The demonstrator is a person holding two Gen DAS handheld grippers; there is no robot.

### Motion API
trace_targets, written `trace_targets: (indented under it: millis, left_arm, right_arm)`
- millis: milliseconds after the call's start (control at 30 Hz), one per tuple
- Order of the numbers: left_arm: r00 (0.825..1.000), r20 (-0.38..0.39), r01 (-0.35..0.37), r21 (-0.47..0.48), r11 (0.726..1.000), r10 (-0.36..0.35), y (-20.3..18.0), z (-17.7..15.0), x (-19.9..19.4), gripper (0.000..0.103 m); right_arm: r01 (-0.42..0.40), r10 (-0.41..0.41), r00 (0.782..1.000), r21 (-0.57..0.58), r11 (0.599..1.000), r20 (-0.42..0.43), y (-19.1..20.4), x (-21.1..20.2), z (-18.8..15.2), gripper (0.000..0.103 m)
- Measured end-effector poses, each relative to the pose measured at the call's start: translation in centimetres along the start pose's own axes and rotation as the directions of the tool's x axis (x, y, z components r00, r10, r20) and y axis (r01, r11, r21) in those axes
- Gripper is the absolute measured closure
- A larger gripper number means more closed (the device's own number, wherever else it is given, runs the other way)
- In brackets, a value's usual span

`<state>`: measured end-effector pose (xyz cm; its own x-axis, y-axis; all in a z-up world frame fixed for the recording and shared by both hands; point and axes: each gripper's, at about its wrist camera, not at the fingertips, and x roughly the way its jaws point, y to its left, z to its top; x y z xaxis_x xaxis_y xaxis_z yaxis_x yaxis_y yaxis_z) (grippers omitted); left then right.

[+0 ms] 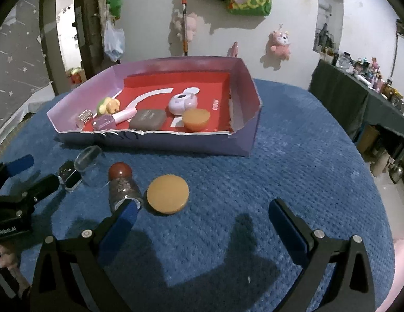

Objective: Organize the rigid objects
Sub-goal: 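Grasp the black nail polish bottle with the left gripper while the right grasps a tan round sponge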

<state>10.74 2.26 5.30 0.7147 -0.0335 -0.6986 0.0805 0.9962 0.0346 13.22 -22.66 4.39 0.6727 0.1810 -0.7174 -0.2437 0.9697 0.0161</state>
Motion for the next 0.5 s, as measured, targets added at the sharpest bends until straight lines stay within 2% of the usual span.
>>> trace_targets:
  millis: [133,267,400,500]
  left_arm:
    - [0.999,-0.031,0.012,0.031,0.999,-0.011,-0.2,0.6,1.0,0.016]
    - [0.999,-0.051,0.017,0.052,0.999,-0.014,-0.3,1.0,1.8,0.021]
    - [0.996,-0.077,0.044,0.062,0.997,-0.040,-0.6,1.1,2.7,0.030]
    - [0.994,-0.093,0.057,0.066,0.996,-0.051,-0.8,1.2,3.3,0.035]
  right_arm:
    - [-0.018,0.017,0.999,-0.008,1.000,-0.031,0.1,0.8,0.4,0.006]
    - [-0.018,0.017,0.998,-0.014,1.000,-0.063,0.1,1.6,0.7,0.011]
    - [-0.035,0.034,0.996,-0.017,0.999,-0.084,0.0,2.3,1.0,0.012]
    - [-0.046,0.044,0.995,-0.028,0.999,-0.091,0.2,2.6,1.0,0.018]
